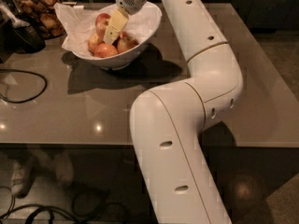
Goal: Pick apple from white bowl
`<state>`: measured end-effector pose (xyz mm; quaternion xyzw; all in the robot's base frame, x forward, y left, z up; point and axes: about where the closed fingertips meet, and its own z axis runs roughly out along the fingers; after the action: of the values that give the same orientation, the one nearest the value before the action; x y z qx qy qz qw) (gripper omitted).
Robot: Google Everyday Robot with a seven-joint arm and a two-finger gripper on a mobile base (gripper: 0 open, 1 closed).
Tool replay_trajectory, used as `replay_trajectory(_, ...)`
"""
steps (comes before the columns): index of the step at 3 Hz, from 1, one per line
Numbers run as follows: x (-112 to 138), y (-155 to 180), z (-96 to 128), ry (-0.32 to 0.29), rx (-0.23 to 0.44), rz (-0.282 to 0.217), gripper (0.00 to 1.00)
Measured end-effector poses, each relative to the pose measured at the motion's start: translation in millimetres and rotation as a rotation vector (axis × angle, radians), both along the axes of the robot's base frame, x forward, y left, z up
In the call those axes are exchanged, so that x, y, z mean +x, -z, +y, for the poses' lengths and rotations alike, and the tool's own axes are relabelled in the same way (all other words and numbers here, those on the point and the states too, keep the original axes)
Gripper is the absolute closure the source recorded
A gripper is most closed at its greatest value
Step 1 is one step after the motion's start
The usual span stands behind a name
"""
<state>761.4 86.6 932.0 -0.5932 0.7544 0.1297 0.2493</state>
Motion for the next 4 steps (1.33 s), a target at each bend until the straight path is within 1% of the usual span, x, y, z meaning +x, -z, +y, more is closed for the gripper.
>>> replay_trajectory(1, -0.7, 9.7, 9.1, -0.016, -0.015, 0.017, 0.13)
replay_trajectory(2, -0.7, 17.2, 15.9, -0.027, -0.025, 0.028, 0.16)
replay_trajectory(3, -0.5, 21.3, 19.6, -0.032, -0.029, 0.034, 0.16)
replay_trajectory(4, -0.5, 21.5, 19.7, -0.033, -0.029, 0.035, 0.34)
